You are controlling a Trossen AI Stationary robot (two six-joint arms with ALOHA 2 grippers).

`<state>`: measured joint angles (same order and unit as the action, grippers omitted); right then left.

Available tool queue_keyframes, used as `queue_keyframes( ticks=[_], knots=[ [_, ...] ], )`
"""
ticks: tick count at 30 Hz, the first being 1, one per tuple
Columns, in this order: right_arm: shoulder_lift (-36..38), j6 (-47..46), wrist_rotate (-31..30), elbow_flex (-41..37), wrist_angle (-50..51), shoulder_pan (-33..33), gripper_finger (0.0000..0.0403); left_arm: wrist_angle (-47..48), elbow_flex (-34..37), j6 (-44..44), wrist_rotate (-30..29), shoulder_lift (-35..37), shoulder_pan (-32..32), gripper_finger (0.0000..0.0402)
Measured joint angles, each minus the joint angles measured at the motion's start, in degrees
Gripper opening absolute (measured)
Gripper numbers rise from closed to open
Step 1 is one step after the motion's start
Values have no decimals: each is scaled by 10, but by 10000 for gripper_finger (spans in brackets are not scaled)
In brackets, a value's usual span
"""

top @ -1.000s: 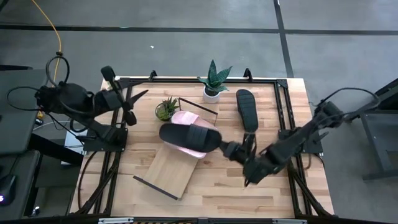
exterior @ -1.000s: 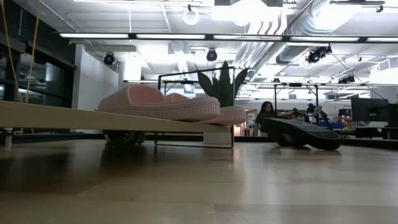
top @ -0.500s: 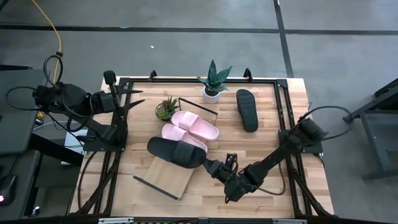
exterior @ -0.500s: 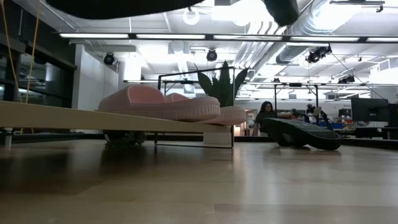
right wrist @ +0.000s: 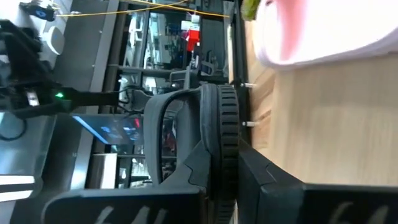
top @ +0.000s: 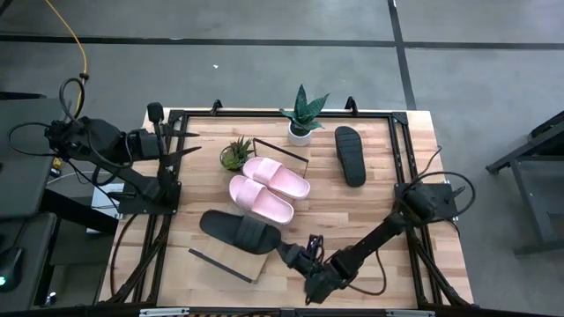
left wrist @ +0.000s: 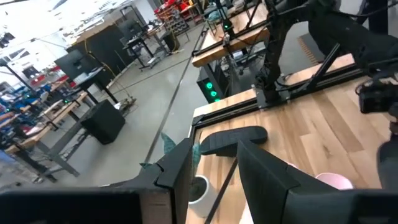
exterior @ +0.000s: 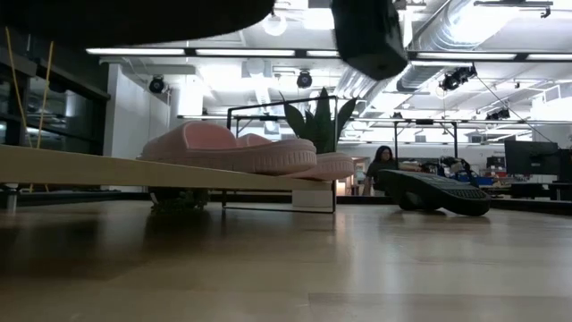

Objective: Pick and place slides into the shelf
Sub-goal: Put the left black slide on the shelf

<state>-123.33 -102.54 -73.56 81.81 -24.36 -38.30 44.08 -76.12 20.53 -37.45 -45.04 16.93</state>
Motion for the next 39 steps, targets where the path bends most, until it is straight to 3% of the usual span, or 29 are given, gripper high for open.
queue_keyframes(
  ticks=[15, 23, 39],
  knots=[
    [-133, -191, -13, 208, 245, -11, 10, 34, 0, -42, 20, 5, 0, 115],
    [-144, -261, 4, 274, 374, -24, 9, 46, 0, -91, 62, 6, 0, 115],
    [-144, -301, 120, 289, 468, -6, 8, 69, 0, -140, 91, 7, 0, 115]
  ],
)
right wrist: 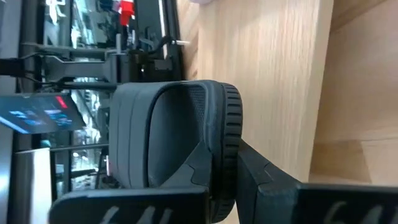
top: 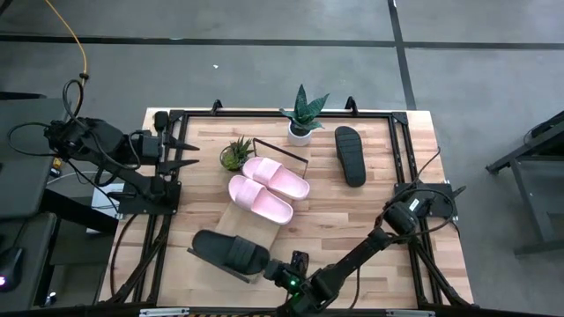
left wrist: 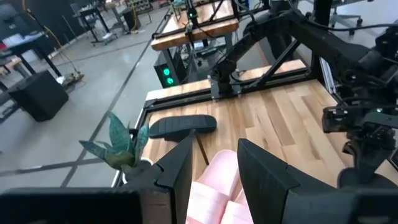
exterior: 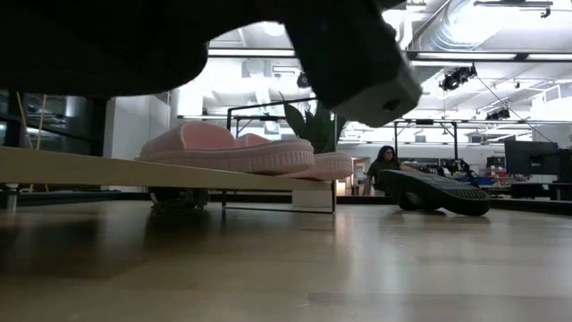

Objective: Pick and place slides into the shelf
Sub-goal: Put the left black slide on the shelf

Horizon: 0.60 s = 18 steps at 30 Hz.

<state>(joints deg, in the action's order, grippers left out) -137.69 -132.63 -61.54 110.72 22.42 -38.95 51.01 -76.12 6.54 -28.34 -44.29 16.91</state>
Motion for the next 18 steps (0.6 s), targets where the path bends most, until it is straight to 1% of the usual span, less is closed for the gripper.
queue_keyframes(
  ticks=[6, 18],
  knots=[
    [0, -7, 19, 0, 22, 3, 8, 18, 0, -9, 0, 0, 0, 115],
    [0, -11, 43, 0, 31, 6, 8, 20, 0, -9, -2, 0, 0, 115]
  ],
)
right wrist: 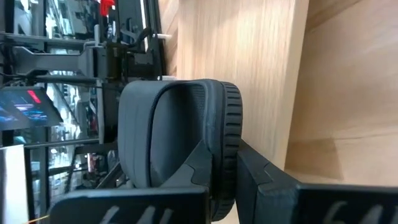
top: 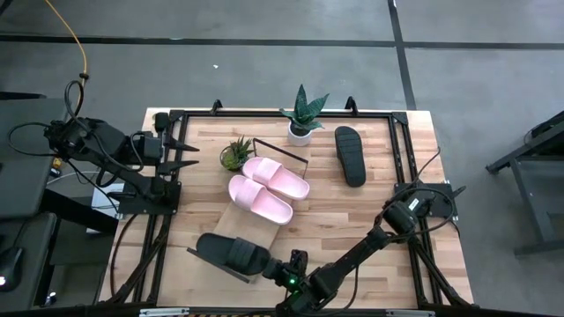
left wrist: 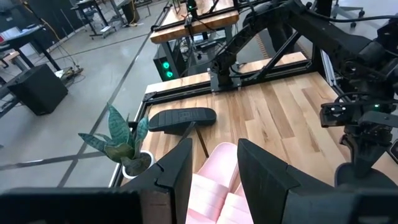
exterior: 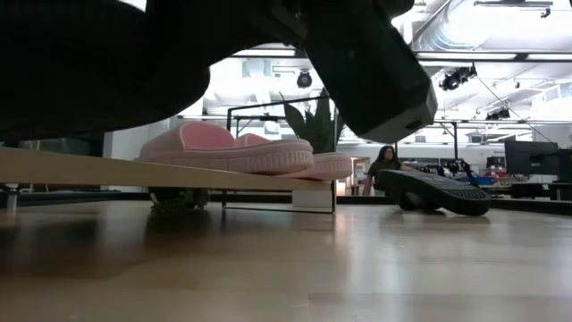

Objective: Pick and place slides into the shelf
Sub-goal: Put the left black slide on the shelf

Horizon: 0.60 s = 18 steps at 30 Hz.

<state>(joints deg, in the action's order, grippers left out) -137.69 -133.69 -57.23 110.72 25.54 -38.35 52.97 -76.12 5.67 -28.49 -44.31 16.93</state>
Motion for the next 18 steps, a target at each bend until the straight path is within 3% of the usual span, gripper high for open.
queue_keyframes(
  ticks=[18],
  knots=[
    [0, -3, 39, 0, 26, 13, 8, 1, 0, 0, 0, 0, 0, 115]
  ],
)
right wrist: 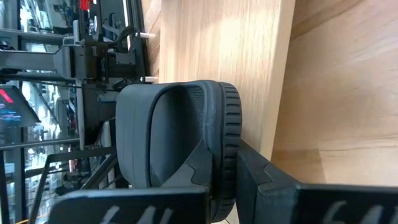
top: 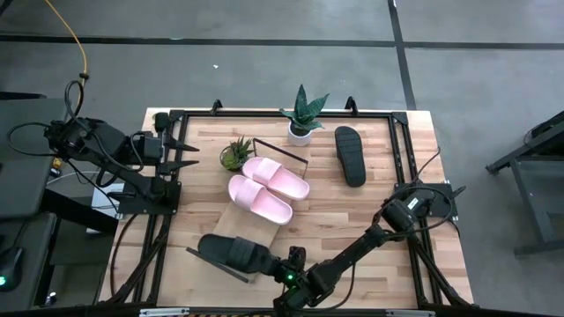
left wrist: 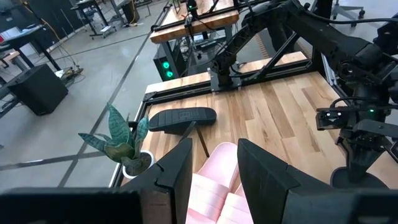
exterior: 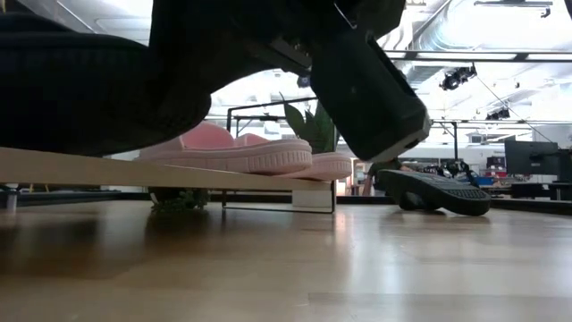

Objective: Pick and place slides into the shelf
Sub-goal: Put the left black slide on the shelf

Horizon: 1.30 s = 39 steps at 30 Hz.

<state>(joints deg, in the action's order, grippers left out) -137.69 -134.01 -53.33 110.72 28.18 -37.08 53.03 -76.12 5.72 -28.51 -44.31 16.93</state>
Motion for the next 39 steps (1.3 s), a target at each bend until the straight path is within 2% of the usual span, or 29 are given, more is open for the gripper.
queue_keyframes(
  ticks=[11, 22, 34, 39],
  knots=[
    [0, 1, 11, 0, -1, 0, 11, 1, 0, 15, 0, 0, 0, 115],
    [0, 1, 31, 0, -3, 0, 59, 1, 0, 15, -2, -1, 0, 115],
    [0, 1, 44, 0, -5, -1, 69, 1, 0, 15, -2, -1, 0, 115],
    [0, -6, 47, -1, -8, -5, 111, 1, 0, 15, -2, -1, 0, 115]
  ],
)
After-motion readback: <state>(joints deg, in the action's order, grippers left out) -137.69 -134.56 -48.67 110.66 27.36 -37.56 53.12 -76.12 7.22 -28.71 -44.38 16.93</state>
